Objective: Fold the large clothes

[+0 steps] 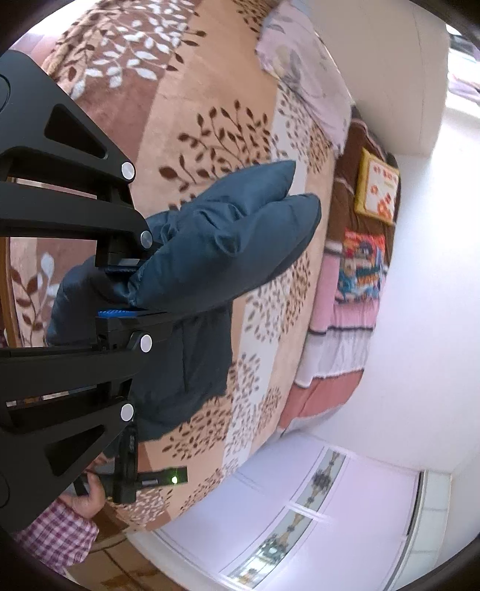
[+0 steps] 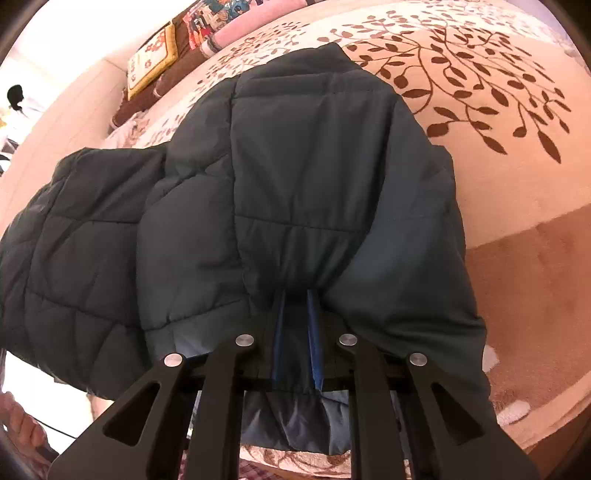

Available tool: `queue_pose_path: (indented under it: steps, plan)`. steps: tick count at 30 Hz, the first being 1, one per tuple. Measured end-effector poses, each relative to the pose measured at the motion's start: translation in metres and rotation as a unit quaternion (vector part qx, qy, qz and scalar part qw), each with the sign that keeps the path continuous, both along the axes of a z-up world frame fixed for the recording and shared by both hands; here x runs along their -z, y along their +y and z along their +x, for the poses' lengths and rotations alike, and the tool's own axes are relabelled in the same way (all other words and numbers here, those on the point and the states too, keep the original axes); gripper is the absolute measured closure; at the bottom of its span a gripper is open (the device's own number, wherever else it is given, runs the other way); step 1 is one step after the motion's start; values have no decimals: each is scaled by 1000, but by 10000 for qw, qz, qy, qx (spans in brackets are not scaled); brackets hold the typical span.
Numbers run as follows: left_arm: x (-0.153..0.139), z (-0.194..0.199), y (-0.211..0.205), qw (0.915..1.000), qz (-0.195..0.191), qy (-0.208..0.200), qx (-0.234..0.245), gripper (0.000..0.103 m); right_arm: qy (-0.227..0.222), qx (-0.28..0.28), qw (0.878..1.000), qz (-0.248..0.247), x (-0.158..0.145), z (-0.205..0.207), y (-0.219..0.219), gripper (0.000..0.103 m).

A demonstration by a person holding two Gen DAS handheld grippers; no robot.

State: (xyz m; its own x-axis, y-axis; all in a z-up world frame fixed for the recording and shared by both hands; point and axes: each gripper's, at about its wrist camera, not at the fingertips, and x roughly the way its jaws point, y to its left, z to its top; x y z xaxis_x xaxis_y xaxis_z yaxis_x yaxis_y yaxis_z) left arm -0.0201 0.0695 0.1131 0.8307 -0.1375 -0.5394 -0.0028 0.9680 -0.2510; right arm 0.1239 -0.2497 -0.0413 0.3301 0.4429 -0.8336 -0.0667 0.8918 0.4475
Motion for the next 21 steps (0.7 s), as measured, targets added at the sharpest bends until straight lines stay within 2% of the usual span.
queue_pose_path:
  steps: [5,11,17,21]
  plan:
    - [-16,5,-39,9986,211,-120,467,91,-25,0,9996,272,0,3,-12,88]
    - [-23,17,-97,9928,483,-183,1082,91,-73,28,9982,587,4,-6,-24,88]
    - [-9,33,-170,9803,730,-81,1834,91,-68,-32,9968,797,8,-10,-42,88]
    - [17,43,-214,9694,720,226,2335,91,32,57,9933,1155,14,-13,-56,88]
